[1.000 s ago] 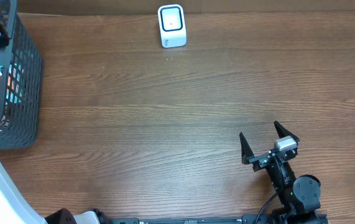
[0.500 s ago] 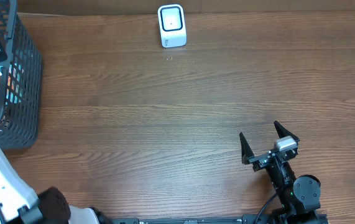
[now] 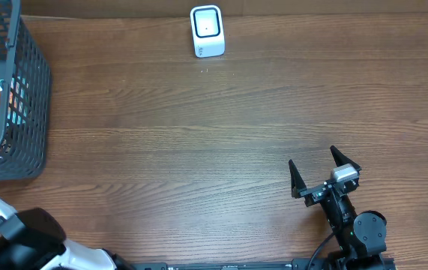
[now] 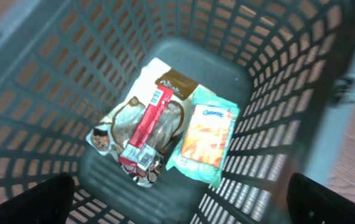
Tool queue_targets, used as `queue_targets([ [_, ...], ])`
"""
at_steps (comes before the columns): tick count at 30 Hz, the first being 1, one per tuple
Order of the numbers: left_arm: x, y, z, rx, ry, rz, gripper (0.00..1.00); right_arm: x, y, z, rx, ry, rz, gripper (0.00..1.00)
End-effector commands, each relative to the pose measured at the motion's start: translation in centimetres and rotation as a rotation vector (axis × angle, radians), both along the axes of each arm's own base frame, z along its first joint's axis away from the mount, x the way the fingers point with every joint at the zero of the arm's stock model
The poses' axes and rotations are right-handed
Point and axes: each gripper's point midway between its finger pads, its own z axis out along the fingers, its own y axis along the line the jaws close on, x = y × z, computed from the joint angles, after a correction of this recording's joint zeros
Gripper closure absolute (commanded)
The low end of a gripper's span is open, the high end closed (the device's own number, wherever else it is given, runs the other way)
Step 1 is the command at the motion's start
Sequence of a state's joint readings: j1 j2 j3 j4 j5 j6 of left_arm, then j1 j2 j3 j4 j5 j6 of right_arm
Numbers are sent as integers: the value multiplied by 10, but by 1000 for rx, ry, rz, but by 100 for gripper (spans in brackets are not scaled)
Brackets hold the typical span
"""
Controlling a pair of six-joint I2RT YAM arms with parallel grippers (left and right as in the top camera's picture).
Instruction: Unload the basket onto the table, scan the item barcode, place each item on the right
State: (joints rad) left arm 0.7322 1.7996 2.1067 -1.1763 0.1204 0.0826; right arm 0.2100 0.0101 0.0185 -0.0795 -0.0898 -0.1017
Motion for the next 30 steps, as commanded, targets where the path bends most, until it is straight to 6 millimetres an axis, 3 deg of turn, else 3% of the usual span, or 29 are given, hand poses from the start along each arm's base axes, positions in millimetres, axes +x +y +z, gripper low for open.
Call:
queue_targets([
  [1, 12, 3, -18, -99, -31, -64, 0, 0, 1, -3, 4, 2, 7, 0],
  [15, 38, 13, -97, -212, 63, -190, 0, 0, 1, -3, 4, 2, 7, 0],
  [30, 70, -10, -172, -242, 204, -355, 0, 0, 1, -3, 4, 2, 7, 0],
])
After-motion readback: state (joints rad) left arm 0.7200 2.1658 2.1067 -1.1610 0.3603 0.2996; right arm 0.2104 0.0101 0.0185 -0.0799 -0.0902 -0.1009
